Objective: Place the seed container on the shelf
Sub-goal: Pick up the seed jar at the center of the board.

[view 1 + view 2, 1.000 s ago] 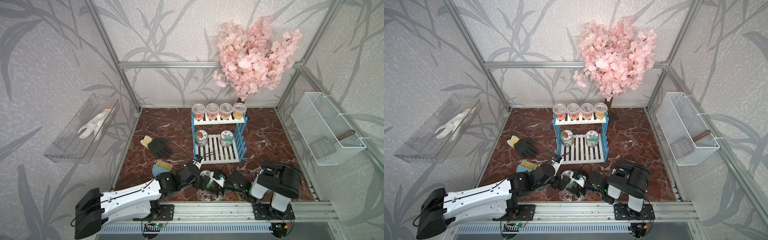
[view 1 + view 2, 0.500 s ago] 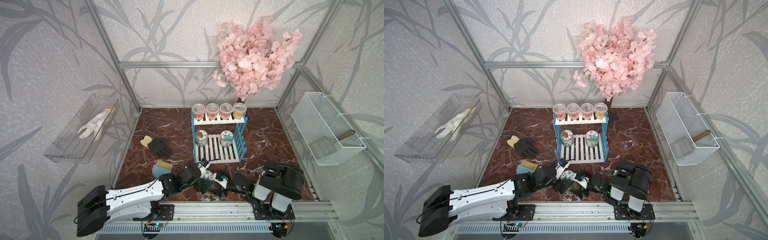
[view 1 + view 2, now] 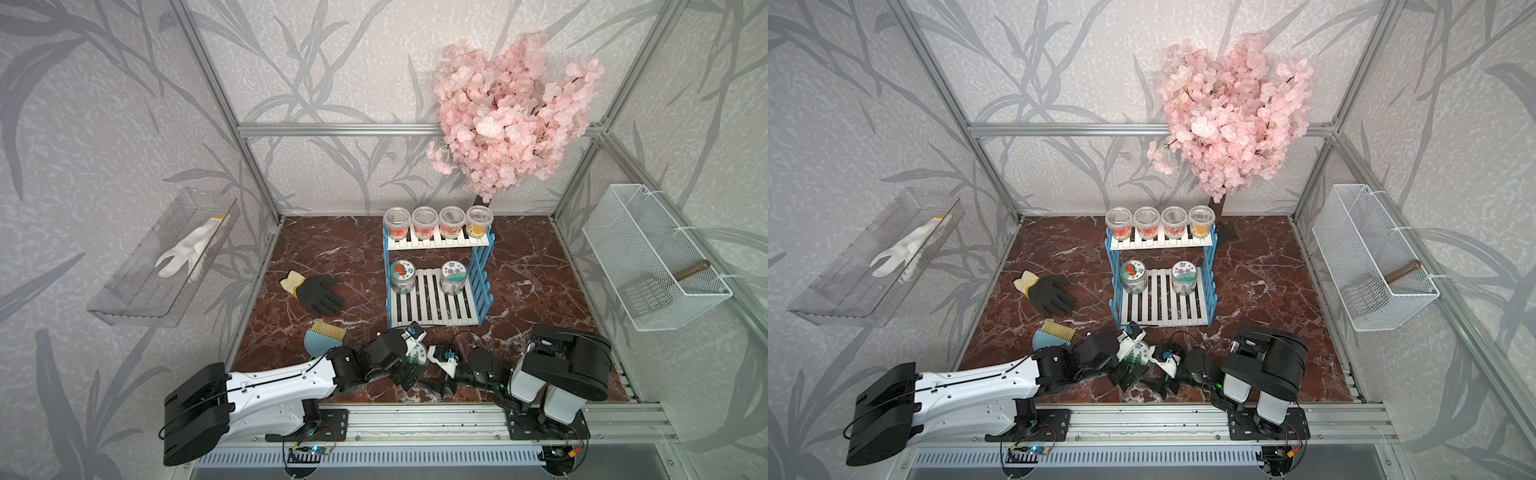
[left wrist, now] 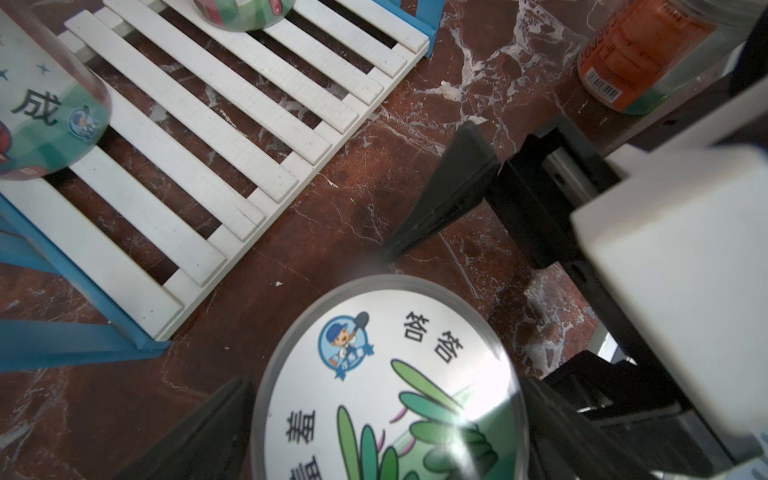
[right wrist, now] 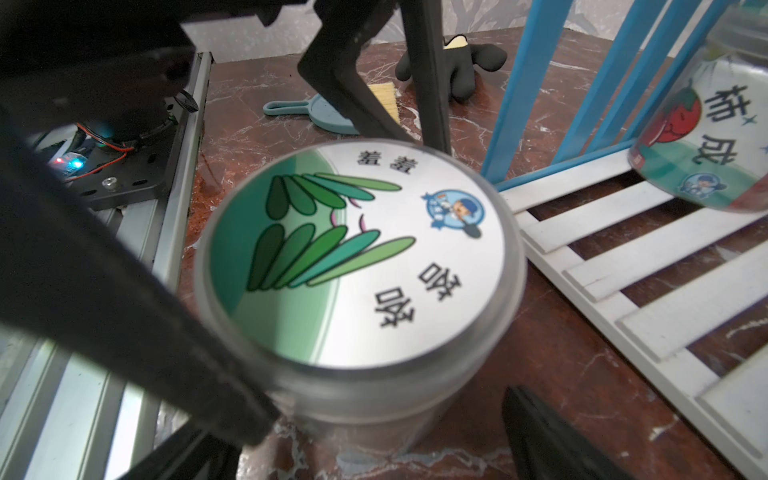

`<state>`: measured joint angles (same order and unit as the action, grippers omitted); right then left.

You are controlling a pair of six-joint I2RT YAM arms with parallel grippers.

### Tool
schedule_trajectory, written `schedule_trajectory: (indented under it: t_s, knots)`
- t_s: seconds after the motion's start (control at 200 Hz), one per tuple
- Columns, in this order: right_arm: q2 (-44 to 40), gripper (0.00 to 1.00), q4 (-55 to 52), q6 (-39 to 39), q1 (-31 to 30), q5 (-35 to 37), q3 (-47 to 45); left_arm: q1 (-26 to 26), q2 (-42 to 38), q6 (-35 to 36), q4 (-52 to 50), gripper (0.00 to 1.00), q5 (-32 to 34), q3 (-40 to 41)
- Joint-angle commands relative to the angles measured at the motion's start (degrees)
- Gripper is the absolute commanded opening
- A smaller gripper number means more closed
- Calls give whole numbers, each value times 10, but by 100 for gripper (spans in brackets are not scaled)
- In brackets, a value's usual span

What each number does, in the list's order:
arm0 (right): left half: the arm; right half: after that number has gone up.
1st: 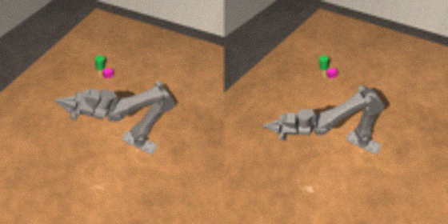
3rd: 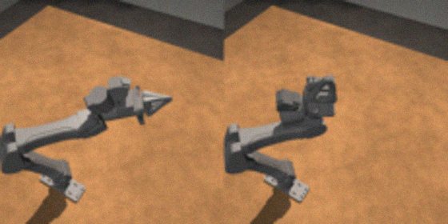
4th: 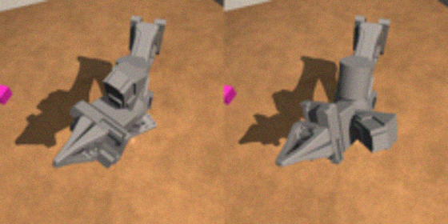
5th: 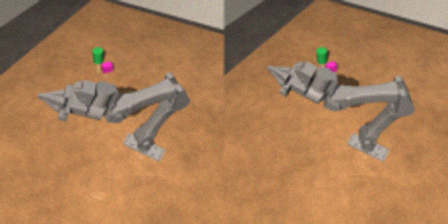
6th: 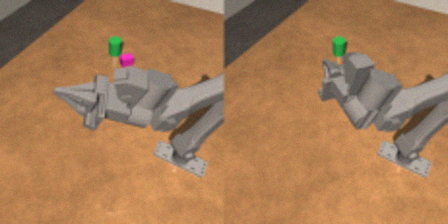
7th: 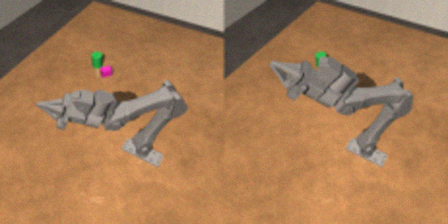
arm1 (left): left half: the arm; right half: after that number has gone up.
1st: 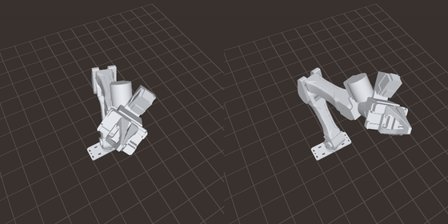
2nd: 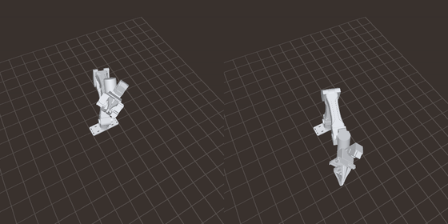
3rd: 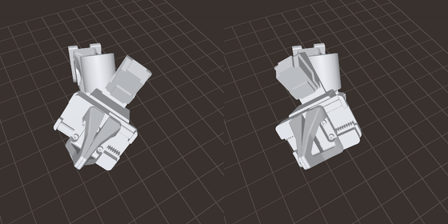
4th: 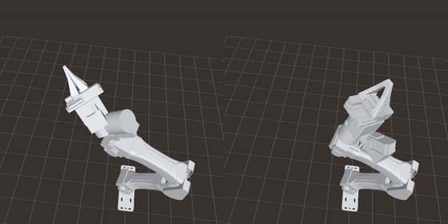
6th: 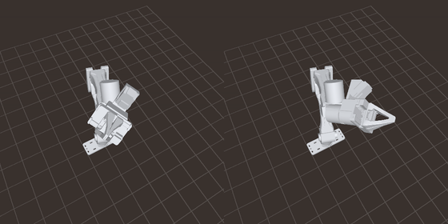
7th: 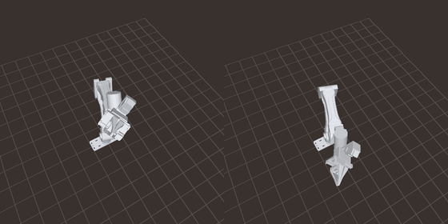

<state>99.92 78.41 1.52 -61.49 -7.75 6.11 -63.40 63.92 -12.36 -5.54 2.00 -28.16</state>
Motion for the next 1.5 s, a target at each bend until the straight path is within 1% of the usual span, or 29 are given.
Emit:
schedule_trajectory:
  t_s: [0.0,0.075,0.175,0.235,0.32,0.385,0.465,0.505,0.55,0.645,0.715,0.755,0.8,0.9,0.995,1.15,1.31,1.495]
  knots:
    - [-11,99,16,-5,1,5,-4,-2,17,12,-4,100,-4,-13]
    - [-16,99,16,-4,1,7,-6,-3,23,11,-13,100,-4,-19]
    - [-19,99,16,-2,2,8,-11,-3,9,1,-29,93,-2,-26]
    - [-44,99,15,-1,2,6,-13,-3,-10,-8,-31,89,2,-23]
    - [-65,99,15,-3,2,1,-17,-2,-53,-35,-60,85,20,-27]
    - [-87,99,14,-7,2,-1,-22,2,-96,-45,-76,85,21,-25]
    - [-123,98,-3,-10,2,-11,-23,19,-154,-56,-99,86,-12,-29]
    - [-150,98,-37,-9,2,-22,-15,34,-179,-58,-120,86,-35,-38]
    - [-188,97,-103,-3,2,-39,1,52,-202,-55,-145,86,-69,-50]
    - [-286,98,-304,21,1,-74,62,102,-222,-42,-203,86,-127,-81]
    - [-342,100,-446,47,2,-74,104,124,-221,-26,-239,85,-163,-112]
    - [-362,100,-487,59,2,-68,122,131,-218,-17,-255,85,-171,-130]
    - [-377,100,-511,76,2,-70,132,135,-214,-1,-270,85,-178,-146]
    - [-391,100,-520,83,4,-71,147,141,-203,31,-282,84,-207,-169]
    - [-387,100,-527,79,4,-73,166,141,-192,56,-286,84,-240,-182]
    - [-374,99,-483,52,4,-98,184,141,-174,91,-290,83,-279,-194]
    - [-343,96,-438,22,4,-120,198,141,-170,123,-298,83,-281,-201]
    - [-297,93,-378,-7,4,-133,198,141,-171,130,-289,84,-283,-201]
